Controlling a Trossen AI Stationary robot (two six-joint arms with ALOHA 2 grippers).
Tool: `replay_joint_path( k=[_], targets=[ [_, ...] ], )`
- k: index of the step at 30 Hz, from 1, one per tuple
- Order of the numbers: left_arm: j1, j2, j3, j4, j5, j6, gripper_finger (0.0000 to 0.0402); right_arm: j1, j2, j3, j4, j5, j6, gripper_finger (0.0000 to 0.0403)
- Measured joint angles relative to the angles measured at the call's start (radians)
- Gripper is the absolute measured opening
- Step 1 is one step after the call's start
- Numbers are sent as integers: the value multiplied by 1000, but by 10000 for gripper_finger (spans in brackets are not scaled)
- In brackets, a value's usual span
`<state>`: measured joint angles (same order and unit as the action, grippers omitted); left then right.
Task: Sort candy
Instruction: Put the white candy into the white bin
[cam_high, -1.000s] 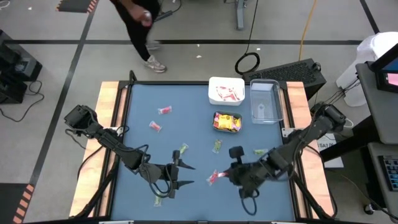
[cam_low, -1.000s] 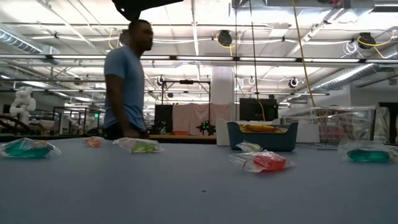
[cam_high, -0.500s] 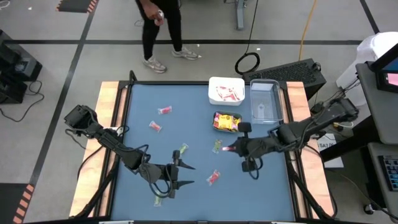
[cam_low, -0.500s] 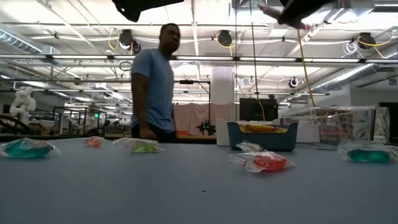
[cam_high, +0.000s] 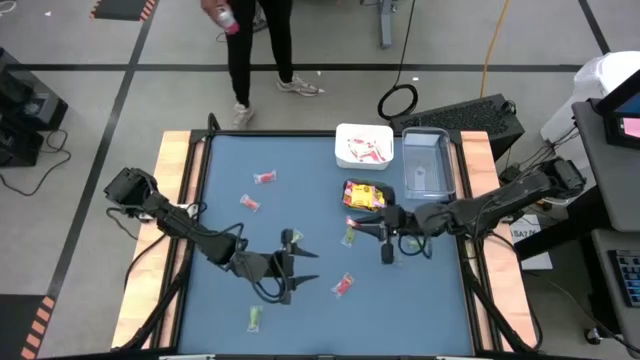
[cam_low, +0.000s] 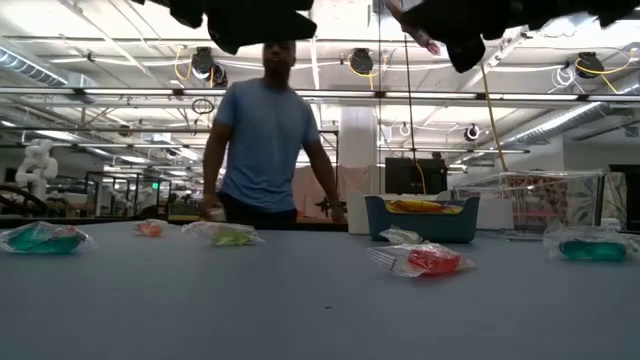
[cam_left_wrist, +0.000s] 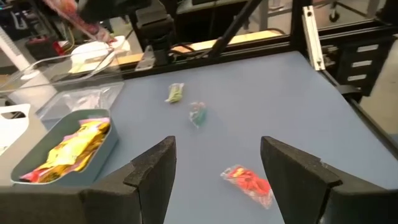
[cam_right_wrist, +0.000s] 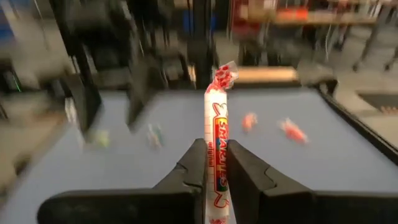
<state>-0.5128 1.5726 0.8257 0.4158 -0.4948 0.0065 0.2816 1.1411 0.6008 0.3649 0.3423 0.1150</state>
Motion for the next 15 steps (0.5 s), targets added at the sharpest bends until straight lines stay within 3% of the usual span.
replay_joint_path(
  k=[4,11,15],
  targets=[
    [2,0,0,3,0,1,239,-2,40,-98,265,-1,46,33],
    [2,0,0,-16,0,1,239,-31,46,-108,263,-9,139,33],
    [2,0,0,-16,0,1,239,-74,46,-108,260,-51,76,34]
  ],
)
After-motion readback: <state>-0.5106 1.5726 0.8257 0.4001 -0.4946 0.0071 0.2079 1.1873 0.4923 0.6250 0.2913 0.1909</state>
